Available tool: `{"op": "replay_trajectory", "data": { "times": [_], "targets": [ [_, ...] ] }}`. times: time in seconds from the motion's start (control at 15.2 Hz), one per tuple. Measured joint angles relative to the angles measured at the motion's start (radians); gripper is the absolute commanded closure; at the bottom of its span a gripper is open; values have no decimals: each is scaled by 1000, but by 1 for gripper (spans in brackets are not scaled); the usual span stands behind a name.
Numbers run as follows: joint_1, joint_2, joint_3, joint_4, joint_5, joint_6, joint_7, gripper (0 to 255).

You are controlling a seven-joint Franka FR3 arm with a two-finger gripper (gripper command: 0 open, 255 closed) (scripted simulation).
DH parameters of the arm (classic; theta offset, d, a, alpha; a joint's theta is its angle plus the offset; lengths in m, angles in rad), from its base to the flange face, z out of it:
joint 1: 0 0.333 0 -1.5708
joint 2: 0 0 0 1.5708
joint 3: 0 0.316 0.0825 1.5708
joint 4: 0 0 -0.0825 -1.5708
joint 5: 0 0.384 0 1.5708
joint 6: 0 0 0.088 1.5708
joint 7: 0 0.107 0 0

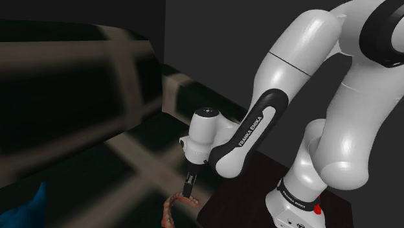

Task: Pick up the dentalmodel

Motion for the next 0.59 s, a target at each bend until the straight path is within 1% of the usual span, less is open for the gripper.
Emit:
{"op": "replay_trajectory", "data": {
  "times": [0.07, 0.26, 0.59],
  "targets": [
    [14, 43, 0, 11, -22, 35, 20, 0],
    [34, 117, -19, 30, -60, 92, 42, 0],
    [76, 222, -69, 51, -104, 176, 71, 0]
  ]
}}
